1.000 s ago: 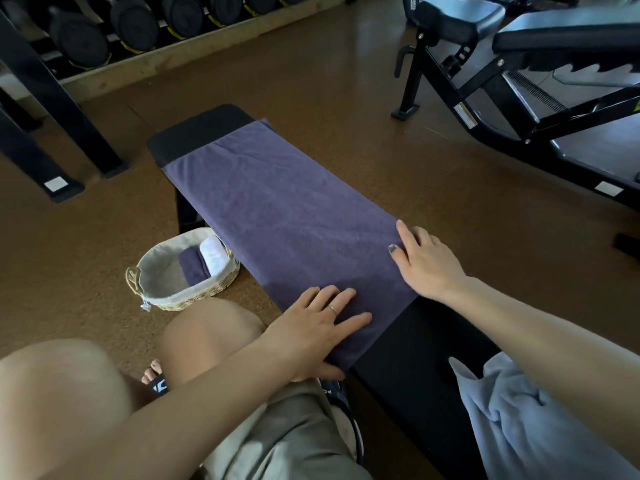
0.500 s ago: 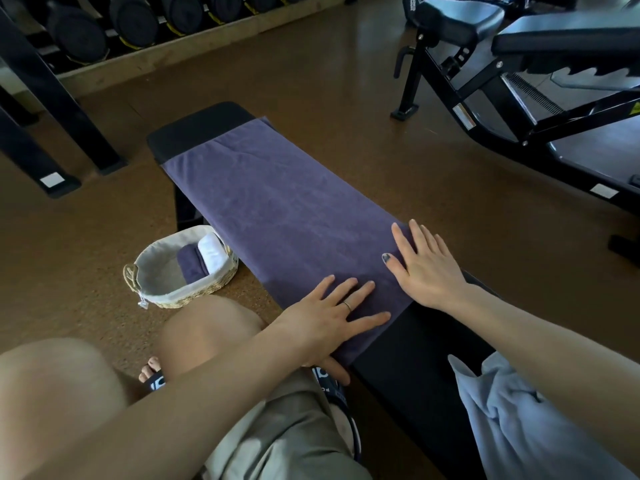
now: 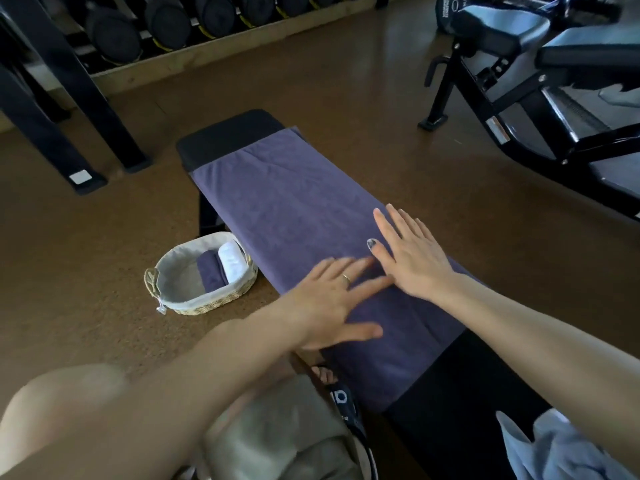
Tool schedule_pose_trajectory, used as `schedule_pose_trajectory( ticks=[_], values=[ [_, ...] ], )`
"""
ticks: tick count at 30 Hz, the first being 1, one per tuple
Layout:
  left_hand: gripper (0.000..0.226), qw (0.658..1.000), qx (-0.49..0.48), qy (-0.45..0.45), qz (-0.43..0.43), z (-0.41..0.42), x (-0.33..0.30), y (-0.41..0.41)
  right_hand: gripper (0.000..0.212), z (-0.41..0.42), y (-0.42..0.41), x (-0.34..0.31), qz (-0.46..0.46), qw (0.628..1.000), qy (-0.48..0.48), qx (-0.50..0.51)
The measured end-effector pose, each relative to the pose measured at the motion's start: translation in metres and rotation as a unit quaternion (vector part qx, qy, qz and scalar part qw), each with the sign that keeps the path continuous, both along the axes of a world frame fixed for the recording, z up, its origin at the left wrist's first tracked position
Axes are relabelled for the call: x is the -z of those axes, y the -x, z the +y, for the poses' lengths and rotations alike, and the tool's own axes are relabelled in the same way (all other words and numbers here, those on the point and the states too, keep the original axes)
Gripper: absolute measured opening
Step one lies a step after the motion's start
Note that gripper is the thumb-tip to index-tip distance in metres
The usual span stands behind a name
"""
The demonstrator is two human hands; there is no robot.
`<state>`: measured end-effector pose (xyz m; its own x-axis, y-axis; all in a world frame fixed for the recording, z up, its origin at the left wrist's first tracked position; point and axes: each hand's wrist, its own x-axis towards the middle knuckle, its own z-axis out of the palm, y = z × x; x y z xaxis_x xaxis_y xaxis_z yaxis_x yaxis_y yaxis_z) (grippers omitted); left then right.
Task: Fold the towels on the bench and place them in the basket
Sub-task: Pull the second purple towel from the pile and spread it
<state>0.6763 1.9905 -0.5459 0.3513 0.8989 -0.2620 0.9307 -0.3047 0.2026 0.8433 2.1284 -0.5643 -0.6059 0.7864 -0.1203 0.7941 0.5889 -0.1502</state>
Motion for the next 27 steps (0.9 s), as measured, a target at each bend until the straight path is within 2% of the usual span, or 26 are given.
schedule_pose_trajectory(
  ticks=[3,6,9,13,15,18,23,27],
  values=[
    [0.079,0.991,-0.122,-0.012,0.045,0.029,0.0,0.053,0.064,0.032,0.043,0.002,-0.002,1.0,0.019,-0.008],
    [0.078,0.979,-0.195,-0.023,0.062,0.055,0.013,0.107,0.062,0.063,0.089,0.006,-0.016,0.999,0.033,-0.02],
    [0.074,0.959,-0.276,-0.041,0.042,0.078,0.028,0.154,0.06,0.093,0.138,0.014,-0.013,0.999,0.046,-0.026],
    [0.07,0.924,-0.377,-0.061,0.006,0.105,0.046,0.211,0.059,0.134,0.198,0.021,0.037,0.999,0.019,-0.03],
    [0.066,0.904,-0.415,-0.097,-0.034,0.112,0.053,0.231,0.058,0.152,0.227,0.019,0.054,0.998,0.019,-0.03],
    [0.064,0.854,-0.469,-0.166,-0.15,0.12,0.061,0.244,0.057,0.173,0.268,0.018,0.057,0.998,0.02,-0.025],
    [0.064,0.789,-0.508,-0.205,-0.278,0.13,0.066,0.252,0.059,0.201,0.309,0.025,0.054,0.998,0.027,0.008],
    [0.064,0.755,-0.52,-0.232,-0.326,0.13,0.073,0.254,0.061,0.209,0.316,0.028,0.042,0.998,0.03,0.029]
  ],
)
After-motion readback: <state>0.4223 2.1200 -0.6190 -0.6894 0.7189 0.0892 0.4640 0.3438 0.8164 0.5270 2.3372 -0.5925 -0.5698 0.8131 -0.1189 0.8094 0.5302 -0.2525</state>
